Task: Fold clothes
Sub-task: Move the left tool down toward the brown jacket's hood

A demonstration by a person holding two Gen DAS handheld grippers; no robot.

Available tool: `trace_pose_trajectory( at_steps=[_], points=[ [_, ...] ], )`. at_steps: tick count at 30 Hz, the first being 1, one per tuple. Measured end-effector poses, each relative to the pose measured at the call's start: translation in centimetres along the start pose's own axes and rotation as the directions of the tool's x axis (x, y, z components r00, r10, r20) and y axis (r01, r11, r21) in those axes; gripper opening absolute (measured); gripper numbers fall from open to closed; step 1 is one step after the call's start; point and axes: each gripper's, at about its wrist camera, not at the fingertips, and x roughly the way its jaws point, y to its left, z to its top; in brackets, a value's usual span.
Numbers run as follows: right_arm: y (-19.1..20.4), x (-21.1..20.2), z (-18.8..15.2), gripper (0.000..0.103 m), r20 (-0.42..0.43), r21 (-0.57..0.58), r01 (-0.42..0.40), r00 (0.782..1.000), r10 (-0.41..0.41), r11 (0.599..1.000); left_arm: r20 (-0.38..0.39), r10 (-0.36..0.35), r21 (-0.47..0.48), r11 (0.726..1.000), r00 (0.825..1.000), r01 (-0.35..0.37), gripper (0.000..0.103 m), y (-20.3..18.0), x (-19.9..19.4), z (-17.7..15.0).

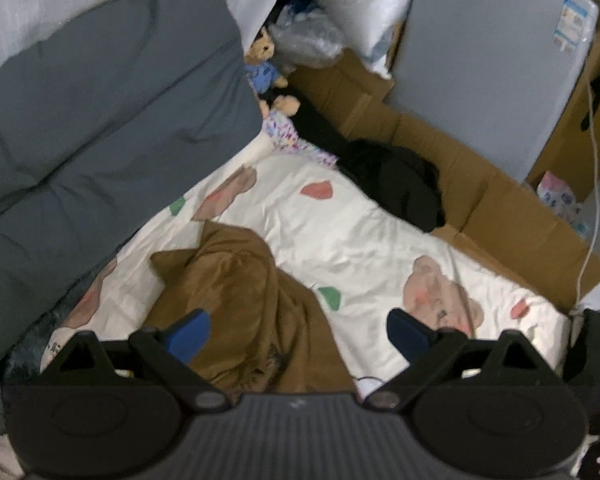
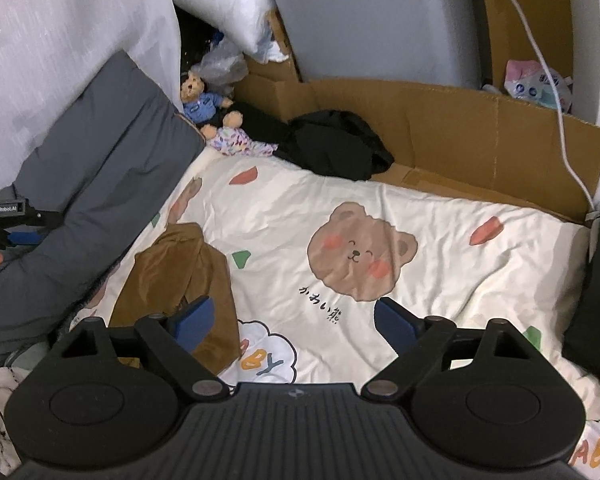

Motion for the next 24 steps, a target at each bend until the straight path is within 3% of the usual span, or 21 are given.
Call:
trace_pose_trajectory(
  at_steps=[8,14,16,24],
  points=[
    [0.7,4.9,-0.4,0.085,-0.083,-0.038,-0.013,0.996,0.009,0.999,-0.049,-0.024,0.020,0.999,0.998,0.025,0.097,3.3,4.7,-2.5],
    [0.9,7.9,-1.1,0.085,-0.127,-0.045,-0.016,0.992,0.010,0.999,-0.107,0.007,0.090,0.996,0.994,0.003,0.097,3.7,9.6,-3.5],
    [0.9,8.7,-1.4,0.085,-0.139,-0.042,-0.019,0.990,0.013,0.999,-0.122,0.012,0.105,0.994,0.992,0.001,0.088,3.7,11.3,-3.8],
    [-0.3,10.8,-2.7,0.085,-0.184,-0.026,-0.010,0.983,0.005,1.000,-0.206,-0.020,0.068,0.997,0.978,0.035,0.084,4.9,16.7,-4.5]
  ],
)
